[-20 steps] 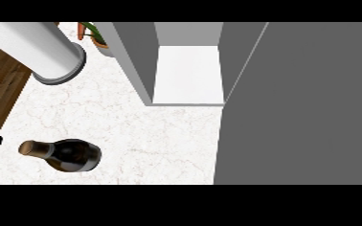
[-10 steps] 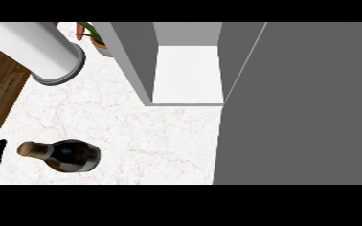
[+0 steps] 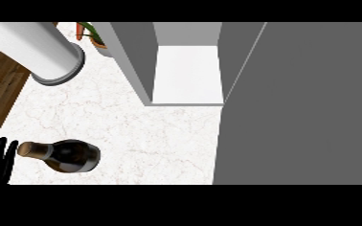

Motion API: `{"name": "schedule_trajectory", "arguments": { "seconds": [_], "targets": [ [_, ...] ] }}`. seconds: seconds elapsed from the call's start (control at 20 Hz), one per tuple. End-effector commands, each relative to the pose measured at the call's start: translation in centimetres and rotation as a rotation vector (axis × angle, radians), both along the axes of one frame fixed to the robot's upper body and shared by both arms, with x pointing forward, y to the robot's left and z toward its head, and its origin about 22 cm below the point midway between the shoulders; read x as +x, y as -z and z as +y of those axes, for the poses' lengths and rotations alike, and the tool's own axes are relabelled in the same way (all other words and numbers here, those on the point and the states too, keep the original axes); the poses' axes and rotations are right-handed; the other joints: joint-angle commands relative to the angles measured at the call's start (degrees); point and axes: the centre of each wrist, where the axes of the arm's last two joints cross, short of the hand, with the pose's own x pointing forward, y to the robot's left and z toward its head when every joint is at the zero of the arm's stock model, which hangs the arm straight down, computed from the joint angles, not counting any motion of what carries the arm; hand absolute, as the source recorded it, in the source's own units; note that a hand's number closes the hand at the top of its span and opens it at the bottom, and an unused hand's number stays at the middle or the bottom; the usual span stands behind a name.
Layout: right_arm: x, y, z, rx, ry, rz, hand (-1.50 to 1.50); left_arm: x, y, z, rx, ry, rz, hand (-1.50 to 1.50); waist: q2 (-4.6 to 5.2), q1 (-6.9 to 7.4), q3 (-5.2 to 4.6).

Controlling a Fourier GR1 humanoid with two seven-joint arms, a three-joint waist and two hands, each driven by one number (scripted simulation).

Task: Pick up the wine, place it into the cabinet and close the cabinet

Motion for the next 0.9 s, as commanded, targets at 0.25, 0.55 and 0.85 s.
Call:
{"name": "schedule_trajectory", "arguments": {
  "seconds": [0.25, 0.55, 0.85],
  "targets": [
    [-2.1, -1.6, -0.1, 0.033, -0.058, -0.039, -1.50, 3.4, 3.3, -1.0, 0.006, 0.037, 0.020, -1.50, 0.06, -0.22, 0.00],
    [-2.6, -2.2, 0.1, 0.055, -0.053, -0.035, -1.50, 2.3, 5.7, -0.9, -0.018, 0.050, 0.023, -1.50, 0.03, -0.02, -0.01],
    [-3.2, -1.5, -0.4, 0.043, -0.060, -0.040, -1.50, 2.4, 6.2, -0.8, -0.021, 0.052, 0.023, -1.50, 0.01, -0.08, 0.03]
  ]
}}
